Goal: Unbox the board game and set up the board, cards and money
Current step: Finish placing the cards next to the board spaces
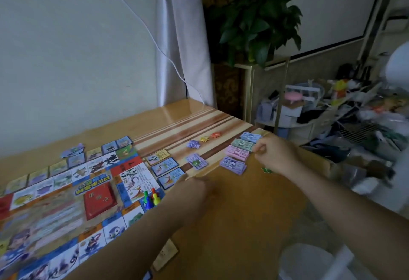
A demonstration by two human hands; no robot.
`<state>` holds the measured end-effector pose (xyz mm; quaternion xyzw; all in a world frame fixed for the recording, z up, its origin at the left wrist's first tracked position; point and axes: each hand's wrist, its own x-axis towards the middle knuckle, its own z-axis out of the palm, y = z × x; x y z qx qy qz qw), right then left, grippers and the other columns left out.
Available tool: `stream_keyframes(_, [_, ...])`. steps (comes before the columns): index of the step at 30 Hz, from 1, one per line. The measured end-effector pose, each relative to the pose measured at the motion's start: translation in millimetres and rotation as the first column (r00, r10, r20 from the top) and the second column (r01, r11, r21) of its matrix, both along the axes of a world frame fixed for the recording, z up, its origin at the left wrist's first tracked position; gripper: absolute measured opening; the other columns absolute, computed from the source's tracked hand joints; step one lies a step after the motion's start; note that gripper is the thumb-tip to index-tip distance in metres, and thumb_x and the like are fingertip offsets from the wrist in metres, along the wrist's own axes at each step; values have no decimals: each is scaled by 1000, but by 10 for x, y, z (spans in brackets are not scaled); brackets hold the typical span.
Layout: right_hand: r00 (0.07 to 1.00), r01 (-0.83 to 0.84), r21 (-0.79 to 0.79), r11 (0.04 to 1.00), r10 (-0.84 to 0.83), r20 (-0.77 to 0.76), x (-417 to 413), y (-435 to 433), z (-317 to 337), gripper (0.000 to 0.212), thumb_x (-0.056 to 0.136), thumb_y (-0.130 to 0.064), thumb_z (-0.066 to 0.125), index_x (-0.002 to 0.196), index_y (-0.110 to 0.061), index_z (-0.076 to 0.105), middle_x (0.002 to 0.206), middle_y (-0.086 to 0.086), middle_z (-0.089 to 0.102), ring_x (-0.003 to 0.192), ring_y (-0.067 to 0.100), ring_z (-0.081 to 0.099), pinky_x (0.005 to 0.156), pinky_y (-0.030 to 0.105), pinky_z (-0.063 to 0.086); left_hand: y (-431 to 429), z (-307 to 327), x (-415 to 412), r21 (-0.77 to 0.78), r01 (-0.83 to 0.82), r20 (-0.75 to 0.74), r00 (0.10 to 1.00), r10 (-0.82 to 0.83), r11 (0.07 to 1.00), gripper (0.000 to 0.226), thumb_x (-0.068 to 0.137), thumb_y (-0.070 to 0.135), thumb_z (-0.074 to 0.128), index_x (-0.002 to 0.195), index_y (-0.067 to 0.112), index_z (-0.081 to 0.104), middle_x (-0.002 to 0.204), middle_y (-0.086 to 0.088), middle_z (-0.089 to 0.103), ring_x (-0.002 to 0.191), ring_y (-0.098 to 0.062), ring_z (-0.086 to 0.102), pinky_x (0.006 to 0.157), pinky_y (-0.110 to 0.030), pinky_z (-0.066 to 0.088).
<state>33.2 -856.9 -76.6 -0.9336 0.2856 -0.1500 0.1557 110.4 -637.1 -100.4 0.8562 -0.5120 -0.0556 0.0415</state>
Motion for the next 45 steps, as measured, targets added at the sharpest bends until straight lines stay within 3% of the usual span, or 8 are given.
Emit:
stream_keyframes(5, [942, -335, 148, 931, 330, 54, 689, 277, 228, 16, 88, -11, 62, 98, -14, 74, 99, -5, 68, 94, 11, 60, 82, 26, 48, 9, -9, 157, 23, 24, -70, 997, -22, 999, 34, 95, 14, 42, 123, 26, 57, 124, 4, 60, 109, -14, 58, 98, -35, 46])
stream_keyframes(9, [866, -464, 116, 878, 477, -149, 1356, 439, 221, 30, 90, -7, 60, 118, -12, 66, 123, 5, 63, 110, 18, 58, 84, 23, 42, 56, 80, 249, -4, 97, -138, 986, -96, 995, 44, 94, 11, 44, 130, 34, 54, 137, 12, 53, 122, -10, 51, 104, -32, 41])
stream_keyframes(12, [794, -517, 44, 855, 498, -349, 1749, 451, 162, 51, 87, 2, 56, 133, -19, 54, 140, 4, 50, 122, 23, 51, 97, 31, 45, 112, 62, 344, -30, 115, -203, 972, -119, 993, 42, 94, 12, 46, 127, 35, 57, 135, 11, 55, 122, -11, 53, 102, -35, 44])
stream_keyframes(16, [674, -599, 7, 801, 509, -536, 2003, 455, 115, 63, 84, -1, 64, 139, -26, 47, 147, 2, 43, 129, 24, 45, 103, 37, 41, 157, 95, 368, -102, 146, -253, 953, -168, 984, 34, 97, 19, 46, 127, 28, 60, 133, 7, 58, 120, -11, 54, 103, -34, 43])
stream_keyframes(23, [604, -712, -75, 699, 554, -572, 2035, 452, 135, 51, 83, -5, 68, 130, -22, 58, 132, 2, 57, 115, 20, 54, 85, 24, 38, 159, 145, 402, -120, 152, -266, 947, -179, 981, 32, 98, 23, 48, 127, 24, 60, 131, 6, 59, 118, -10, 54, 103, -27, 41])
stream_keyframes(34, [606, -727, -98, 679, 568, -558, 2044, 457, 167, 35, 80, -8, 72, 114, -14, 69, 116, 2, 66, 104, 16, 59, 80, 23, 44, 157, 188, 401, -113, 135, -314, 935, -165, 984, 31, 98, 22, 48, 126, 25, 60, 131, 7, 59, 117, -9, 54, 102, -26, 41])
stream_keyframes(39, [642, -701, -96, 706, 568, -515, 2029, 423, 109, 26, 80, -6, 71, 105, -12, 73, 108, 2, 68, 96, 16, 62, 79, 27, 50, 80, 371, 453, -235, 5, -432, 895, -109, 972, 30, 98, 14, 48, 122, 22, 63, 121, 8, 64, 107, 0, 57, 86, -6, 39])
stream_keyframes(45, [644, -698, -72, 712, 581, -497, 2018, 405, 116, 10, 79, -7, 70, 81, -16, 67, 77, -7, 57, 74, 12, 53, 54, 19, 34, -45, 500, 980, -300, -263, -387, 912, 135, 917, 29, 96, 13, 48, 117, 22, 66, 113, 5, 67, 105, -8, 60, 92, -22, 46])
